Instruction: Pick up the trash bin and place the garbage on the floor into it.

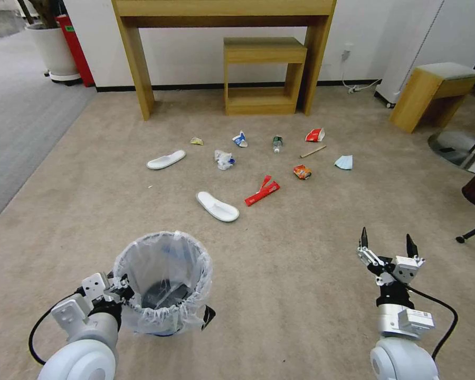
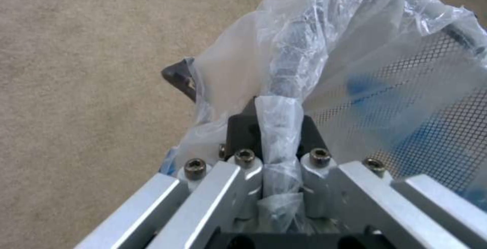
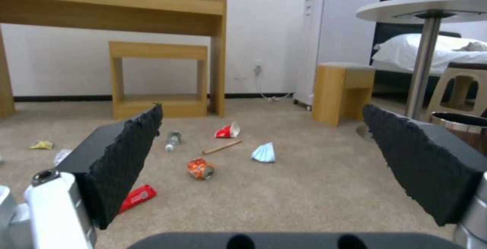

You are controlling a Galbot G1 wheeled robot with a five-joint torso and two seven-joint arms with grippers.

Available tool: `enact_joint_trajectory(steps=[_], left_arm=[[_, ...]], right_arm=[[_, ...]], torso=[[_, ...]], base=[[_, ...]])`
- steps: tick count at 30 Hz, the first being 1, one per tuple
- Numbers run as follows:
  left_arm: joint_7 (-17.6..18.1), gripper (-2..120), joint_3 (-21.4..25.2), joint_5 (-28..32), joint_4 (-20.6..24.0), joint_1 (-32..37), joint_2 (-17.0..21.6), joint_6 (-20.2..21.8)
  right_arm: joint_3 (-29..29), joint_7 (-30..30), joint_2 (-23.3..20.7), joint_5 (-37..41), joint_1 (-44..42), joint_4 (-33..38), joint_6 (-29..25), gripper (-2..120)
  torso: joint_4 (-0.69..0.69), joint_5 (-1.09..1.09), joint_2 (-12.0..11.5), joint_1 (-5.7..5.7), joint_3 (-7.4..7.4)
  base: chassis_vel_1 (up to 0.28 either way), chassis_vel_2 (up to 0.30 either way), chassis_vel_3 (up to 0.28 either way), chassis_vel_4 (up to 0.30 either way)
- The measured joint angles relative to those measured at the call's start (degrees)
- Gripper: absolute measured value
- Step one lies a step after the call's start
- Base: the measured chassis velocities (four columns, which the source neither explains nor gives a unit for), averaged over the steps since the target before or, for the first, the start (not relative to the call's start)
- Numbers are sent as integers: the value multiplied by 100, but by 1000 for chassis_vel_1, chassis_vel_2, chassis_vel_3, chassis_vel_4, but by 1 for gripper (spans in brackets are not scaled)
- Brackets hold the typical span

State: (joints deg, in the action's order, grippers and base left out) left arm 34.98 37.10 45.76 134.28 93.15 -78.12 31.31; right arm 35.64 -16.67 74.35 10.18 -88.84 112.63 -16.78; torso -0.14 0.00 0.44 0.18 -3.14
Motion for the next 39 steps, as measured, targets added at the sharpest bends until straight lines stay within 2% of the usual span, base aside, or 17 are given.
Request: enact_joint_trajectory(steps=[9, 27, 39], left_arm=[[-6, 3, 169, 118, -79, -80, 27, 1], [-30, 3, 199, 61, -142, -82, -61, -30], [-50, 3, 208, -34, -115, -41, -167, -52]], right_arm=[[39, -50, -28, -8, 9, -7, -61, 100], [40, -57, 26, -127, 70, -72, -136, 100], [25, -23, 5, -99, 117, -94, -183, 97]], torso=[[0, 0, 0, 0, 1], [0, 0, 0, 0, 0], [1, 0, 0, 0, 0]], base=[[0, 0, 0, 0], [0, 0, 0, 0], [150, 151, -145, -152]])
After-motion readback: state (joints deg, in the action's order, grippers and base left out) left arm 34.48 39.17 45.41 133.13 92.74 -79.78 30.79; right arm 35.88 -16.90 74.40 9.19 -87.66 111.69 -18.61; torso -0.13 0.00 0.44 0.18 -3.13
